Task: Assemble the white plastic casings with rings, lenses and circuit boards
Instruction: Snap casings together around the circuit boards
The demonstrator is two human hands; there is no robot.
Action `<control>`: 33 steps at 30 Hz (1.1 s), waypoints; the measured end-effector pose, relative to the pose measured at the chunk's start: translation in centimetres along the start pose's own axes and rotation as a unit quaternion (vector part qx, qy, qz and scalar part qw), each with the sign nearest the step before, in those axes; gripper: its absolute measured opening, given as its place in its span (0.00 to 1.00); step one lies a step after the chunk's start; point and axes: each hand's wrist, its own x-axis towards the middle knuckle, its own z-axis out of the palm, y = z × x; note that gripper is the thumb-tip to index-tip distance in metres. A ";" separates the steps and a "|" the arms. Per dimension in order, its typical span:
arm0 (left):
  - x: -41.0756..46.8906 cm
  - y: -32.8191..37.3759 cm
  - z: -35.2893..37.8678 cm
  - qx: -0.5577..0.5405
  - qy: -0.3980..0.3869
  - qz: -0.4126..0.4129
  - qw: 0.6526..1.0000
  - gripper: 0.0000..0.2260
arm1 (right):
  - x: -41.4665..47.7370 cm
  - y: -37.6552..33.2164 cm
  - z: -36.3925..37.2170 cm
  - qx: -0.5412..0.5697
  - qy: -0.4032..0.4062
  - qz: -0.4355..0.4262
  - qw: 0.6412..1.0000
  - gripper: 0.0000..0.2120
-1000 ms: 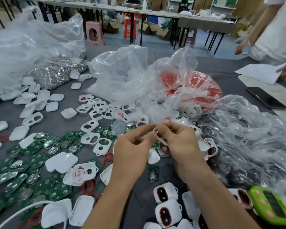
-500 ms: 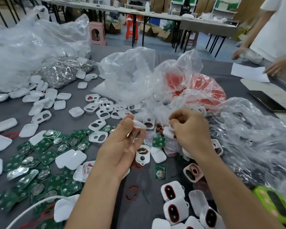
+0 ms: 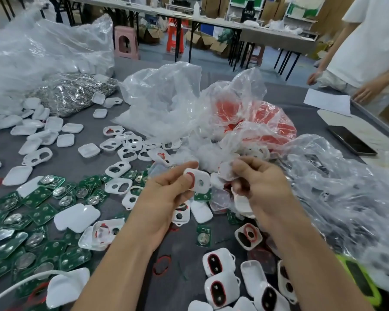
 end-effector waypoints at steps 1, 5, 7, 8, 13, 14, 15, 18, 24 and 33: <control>-0.1 -0.3 0.3 0.047 -0.005 0.018 0.999 0.12 | -0.9 0.4 -0.2 0.026 -0.020 0.028 0.999 0.07; -0.9 -1.1 1.3 0.141 -0.058 0.085 0.985 0.18 | -3.4 1.7 -0.8 0.068 -0.102 0.083 0.989 0.08; -1.0 -1.2 1.5 0.175 -0.056 0.116 0.976 0.21 | -3.7 2.0 -1.0 0.065 -0.115 0.088 0.987 0.05; -1.0 -1.3 1.6 0.182 -0.053 0.123 0.974 0.21 | -3.7 2.2 -1.2 0.042 -0.112 0.083 0.989 0.04; -0.9 -2.2 2.5 0.126 -0.012 0.118 0.985 0.17 | -3.9 3.1 -1.3 0.025 -0.036 0.047 0.998 0.06; -1.0 -2.5 2.6 0.104 -0.025 0.097 0.989 0.19 | -3.9 3.3 -1.3 0.055 -0.021 0.051 0.997 0.05; -1.0 -2.7 2.8 0.094 -0.049 0.076 0.991 0.20 | -3.9 3.5 -1.2 0.084 -0.013 0.058 0.995 0.04; -1.1 -2.8 3.1 0.104 -0.079 0.043 0.991 0.18 | -4.0 3.8 -0.8 0.107 -0.033 0.071 0.991 0.04; -0.9 -1.6 2.5 -0.077 -0.057 -0.058 0.994 0.16 | -3.2 3.6 -1.9 -0.032 0.075 -0.001 0.997 0.08; -0.2 -0.9 0.5 -0.155 -0.086 -0.094 0.980 0.19 | -2.8 3.6 -3.8 -0.292 0.054 -0.103 0.949 0.04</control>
